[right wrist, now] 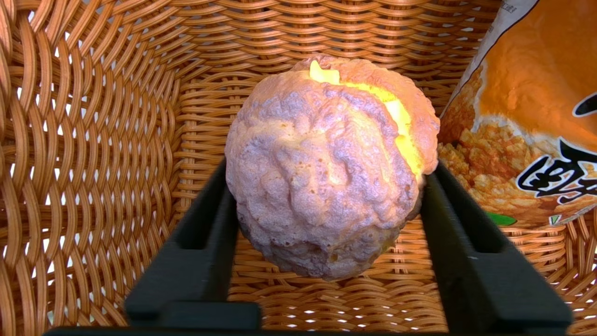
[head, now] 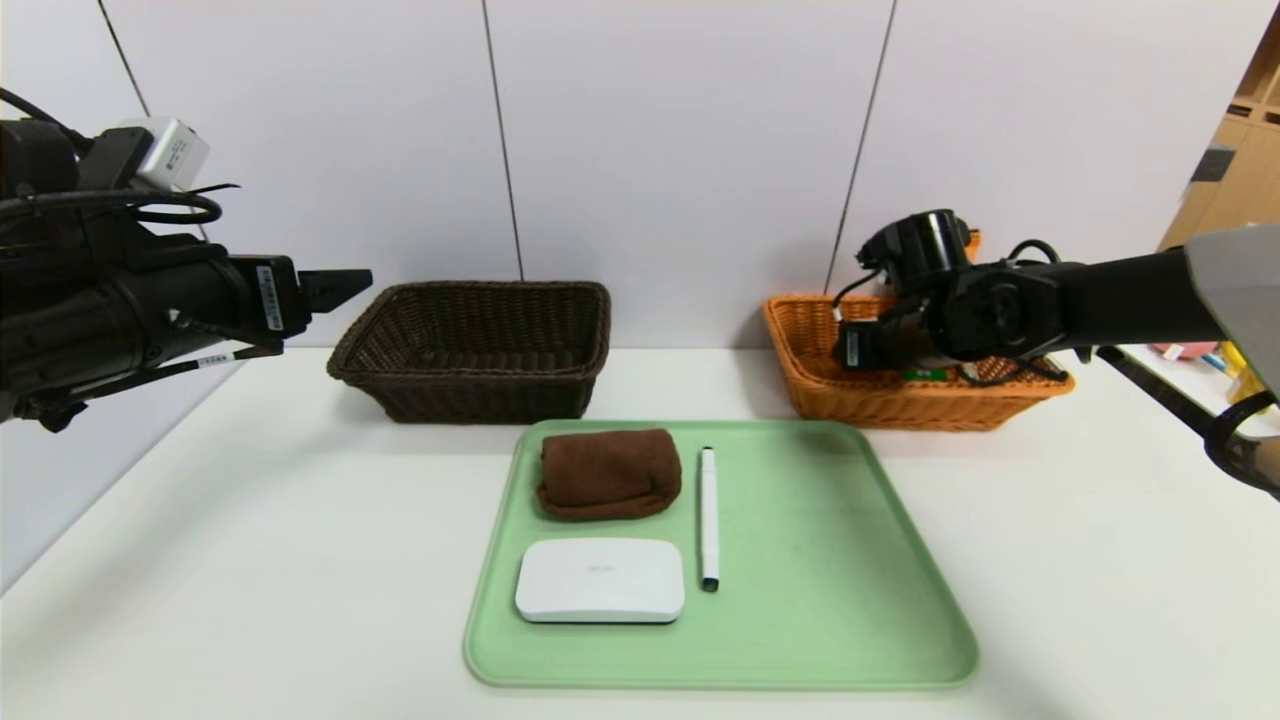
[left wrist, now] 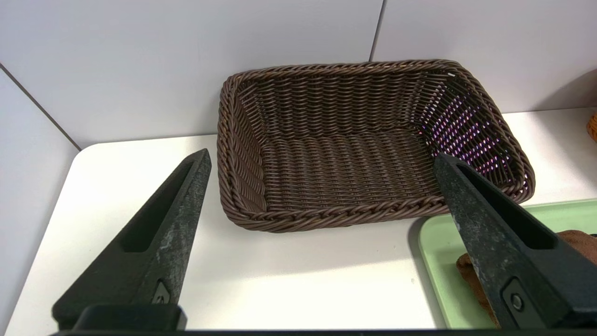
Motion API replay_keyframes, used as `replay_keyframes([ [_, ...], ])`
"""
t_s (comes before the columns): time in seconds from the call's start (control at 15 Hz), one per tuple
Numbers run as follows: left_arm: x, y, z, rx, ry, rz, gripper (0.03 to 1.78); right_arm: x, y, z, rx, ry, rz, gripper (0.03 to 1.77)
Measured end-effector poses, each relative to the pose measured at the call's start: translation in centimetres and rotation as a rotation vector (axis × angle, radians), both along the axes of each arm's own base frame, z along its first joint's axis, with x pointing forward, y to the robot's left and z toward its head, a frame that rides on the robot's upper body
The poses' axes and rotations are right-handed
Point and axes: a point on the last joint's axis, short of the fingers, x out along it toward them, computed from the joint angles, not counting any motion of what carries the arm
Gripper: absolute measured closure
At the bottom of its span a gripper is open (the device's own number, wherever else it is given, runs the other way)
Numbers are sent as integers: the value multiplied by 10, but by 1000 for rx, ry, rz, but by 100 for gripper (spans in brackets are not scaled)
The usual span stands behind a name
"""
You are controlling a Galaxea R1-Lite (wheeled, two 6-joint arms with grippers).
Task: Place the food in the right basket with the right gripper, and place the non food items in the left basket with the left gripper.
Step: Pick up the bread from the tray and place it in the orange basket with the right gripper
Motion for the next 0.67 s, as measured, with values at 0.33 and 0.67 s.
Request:
replay_keyframes([
  [0.33, 0, 0, 0, -5, 1, 1, 12, 1, 0, 0, 1, -6, -1, 35],
  [0.67, 0, 0, 0, -6, 1, 1, 12, 4, 0, 6, -5, -49, -9, 23],
])
